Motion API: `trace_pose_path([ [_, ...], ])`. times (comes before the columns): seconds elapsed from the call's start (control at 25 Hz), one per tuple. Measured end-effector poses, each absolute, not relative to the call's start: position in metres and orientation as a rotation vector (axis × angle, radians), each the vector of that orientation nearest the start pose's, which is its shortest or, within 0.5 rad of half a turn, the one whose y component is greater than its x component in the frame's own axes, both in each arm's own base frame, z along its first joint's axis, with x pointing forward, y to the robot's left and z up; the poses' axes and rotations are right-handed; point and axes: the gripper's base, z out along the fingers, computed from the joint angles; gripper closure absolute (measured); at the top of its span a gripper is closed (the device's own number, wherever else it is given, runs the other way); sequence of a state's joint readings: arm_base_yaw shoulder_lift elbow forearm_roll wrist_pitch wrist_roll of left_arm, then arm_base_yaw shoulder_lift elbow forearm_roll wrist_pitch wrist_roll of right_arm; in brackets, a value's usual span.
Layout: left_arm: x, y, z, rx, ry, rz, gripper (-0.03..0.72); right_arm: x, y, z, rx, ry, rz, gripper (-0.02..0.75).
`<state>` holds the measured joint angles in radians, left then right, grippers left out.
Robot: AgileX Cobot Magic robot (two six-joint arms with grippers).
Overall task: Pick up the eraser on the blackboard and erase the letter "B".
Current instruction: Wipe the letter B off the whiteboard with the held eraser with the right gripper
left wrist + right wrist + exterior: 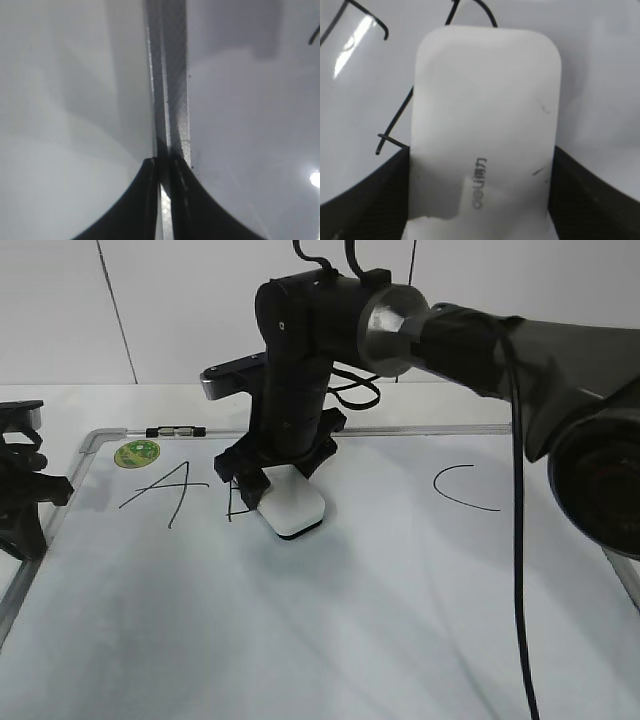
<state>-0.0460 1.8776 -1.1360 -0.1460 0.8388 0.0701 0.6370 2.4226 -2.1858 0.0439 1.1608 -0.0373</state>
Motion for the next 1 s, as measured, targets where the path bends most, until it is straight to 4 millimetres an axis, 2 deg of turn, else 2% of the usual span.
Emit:
trace_pose_path([
  [0.56, 0.341, -0.026, 0.155, 0.033, 3.058, -0.171, 0.656, 0.407, 0.307, 0.175, -0.966, 2.766, 0.171, 0.169],
  [0.76, 0.341, -0.025, 0.155, 0.037, 3.058, -0.168, 0.656, 0.403, 0.311, 0.175, -1.131, 2.719, 0.208, 0.169],
  [1.0, 0.341, -0.025, 0.155, 0.038, 3.058, -0.168, 0.656, 0.389, 0.327, 0.175, -1.244, 2.676, 0.207, 0.169],
])
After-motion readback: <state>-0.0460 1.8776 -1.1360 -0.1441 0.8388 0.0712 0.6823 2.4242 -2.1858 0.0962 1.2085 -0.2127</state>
